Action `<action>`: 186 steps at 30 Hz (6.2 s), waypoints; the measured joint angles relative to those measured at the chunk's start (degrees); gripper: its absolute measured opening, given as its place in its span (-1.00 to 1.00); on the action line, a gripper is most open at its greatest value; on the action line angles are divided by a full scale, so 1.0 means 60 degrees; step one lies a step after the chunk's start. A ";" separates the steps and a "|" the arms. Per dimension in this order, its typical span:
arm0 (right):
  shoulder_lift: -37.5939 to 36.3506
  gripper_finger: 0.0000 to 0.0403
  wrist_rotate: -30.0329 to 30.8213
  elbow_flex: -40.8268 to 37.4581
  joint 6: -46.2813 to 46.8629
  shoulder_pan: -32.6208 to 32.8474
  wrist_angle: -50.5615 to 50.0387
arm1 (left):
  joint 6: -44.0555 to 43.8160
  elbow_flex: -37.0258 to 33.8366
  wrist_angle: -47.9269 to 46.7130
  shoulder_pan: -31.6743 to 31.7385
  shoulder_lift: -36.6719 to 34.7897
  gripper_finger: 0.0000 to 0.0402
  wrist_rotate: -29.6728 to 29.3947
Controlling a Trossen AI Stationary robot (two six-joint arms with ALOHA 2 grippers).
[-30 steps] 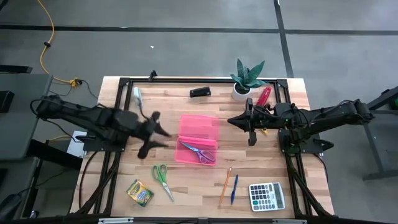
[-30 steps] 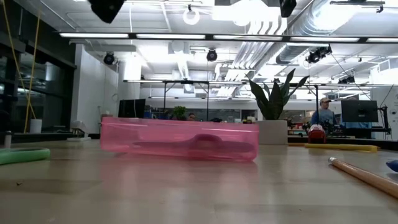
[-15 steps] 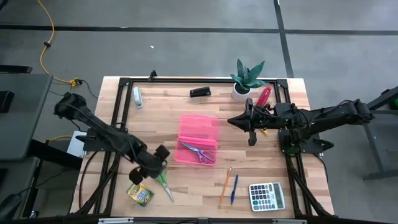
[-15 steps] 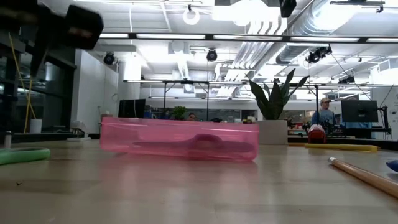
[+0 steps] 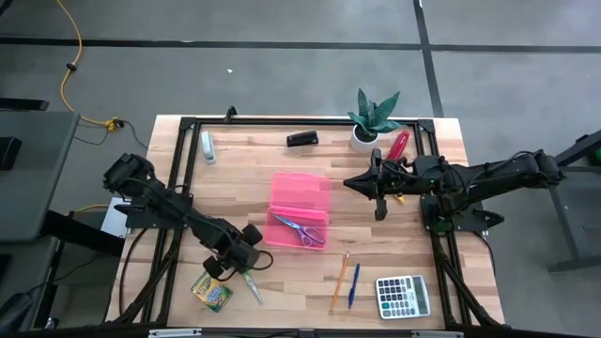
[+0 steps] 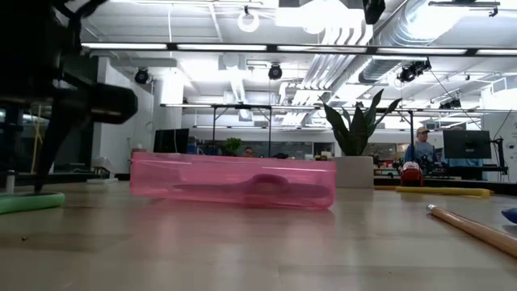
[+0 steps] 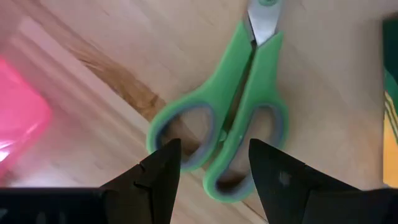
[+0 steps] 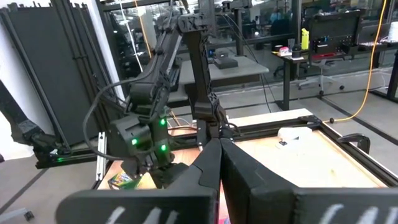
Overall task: Pick & place school supplies into a supply box
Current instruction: Put the green scissors into the pink supply box, then put the yellow pen into the pink supply box
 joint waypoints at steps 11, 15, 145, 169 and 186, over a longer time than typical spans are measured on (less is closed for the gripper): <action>0.0000 -1.00 -0.0004 0.0000 0.0000 0.0000 -0.0175 | 0.1034 0.0039 0.0060 0.0049 0.0579 -0.13 0.0171; 0.0000 -1.00 -0.0004 0.0000 0.0000 -0.0001 -0.0172 | 0.1385 0.0036 0.0071 0.0049 0.0642 -0.24 0.0152; 0.2910 -1.00 -0.0185 0.2536 0.0488 -0.1489 -0.5783 | -0.4169 -0.1319 0.8011 0.4363 -0.7011 -1.00 -0.2654; -0.1249 -1.00 -0.0087 -0.1020 0.0240 -0.1224 0.0051 | -0.4442 -0.3187 0.9877 0.4592 -0.7809 -1.00 -0.1818; 0.0975 -0.57 0.1339 0.2282 0.2114 -0.2514 -1.0312 | -0.4342 -0.3187 0.9845 0.4592 -0.7809 -1.00 -0.2034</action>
